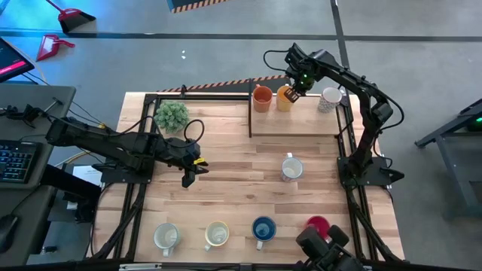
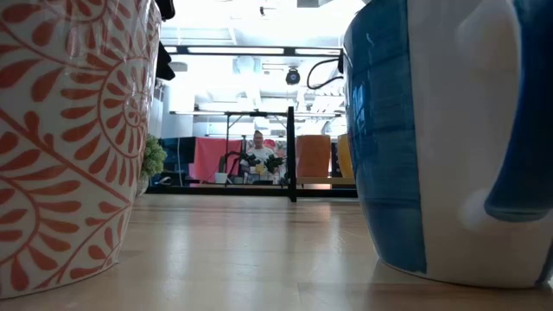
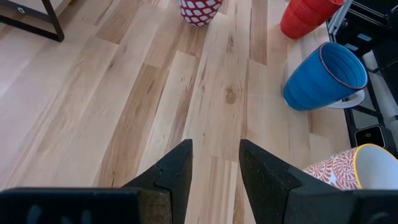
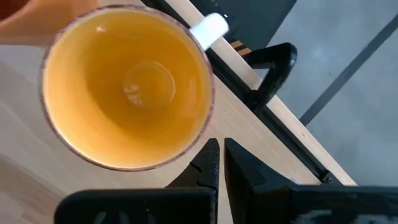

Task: Place coffee mugs
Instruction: Adjust the yellow mug

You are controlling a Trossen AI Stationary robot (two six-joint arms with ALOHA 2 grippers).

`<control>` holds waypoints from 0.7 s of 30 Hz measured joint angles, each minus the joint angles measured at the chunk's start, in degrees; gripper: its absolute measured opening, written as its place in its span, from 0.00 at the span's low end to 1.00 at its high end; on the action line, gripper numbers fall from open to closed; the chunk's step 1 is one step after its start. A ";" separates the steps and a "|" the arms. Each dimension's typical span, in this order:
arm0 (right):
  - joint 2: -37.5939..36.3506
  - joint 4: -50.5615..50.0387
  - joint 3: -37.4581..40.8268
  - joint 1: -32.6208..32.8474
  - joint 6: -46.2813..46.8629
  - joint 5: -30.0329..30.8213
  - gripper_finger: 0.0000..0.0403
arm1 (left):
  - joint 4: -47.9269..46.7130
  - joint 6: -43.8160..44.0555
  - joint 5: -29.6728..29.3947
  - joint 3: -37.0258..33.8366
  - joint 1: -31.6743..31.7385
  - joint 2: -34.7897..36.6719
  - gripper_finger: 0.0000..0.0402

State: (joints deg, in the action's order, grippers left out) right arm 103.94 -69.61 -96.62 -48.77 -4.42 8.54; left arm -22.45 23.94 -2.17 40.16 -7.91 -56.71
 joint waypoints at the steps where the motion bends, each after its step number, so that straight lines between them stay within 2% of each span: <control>1: 0.00 -0.06 0.00 0.00 0.41 0.24 0.00 | -0.01 0.00 0.00 0.00 0.01 0.00 0.30; 10: 0.00 0.33 0.00 0.03 4.34 0.56 0.00 | -0.01 0.00 0.00 0.00 0.00 0.00 0.30; 21: 0.00 -0.79 0.00 -0.66 4.47 0.41 0.00 | -0.01 -0.04 0.00 0.00 0.01 0.00 0.30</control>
State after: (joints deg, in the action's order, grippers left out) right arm 103.94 -70.40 -96.62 -49.44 0.05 8.95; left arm -22.46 23.90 -2.17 40.16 -7.90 -56.71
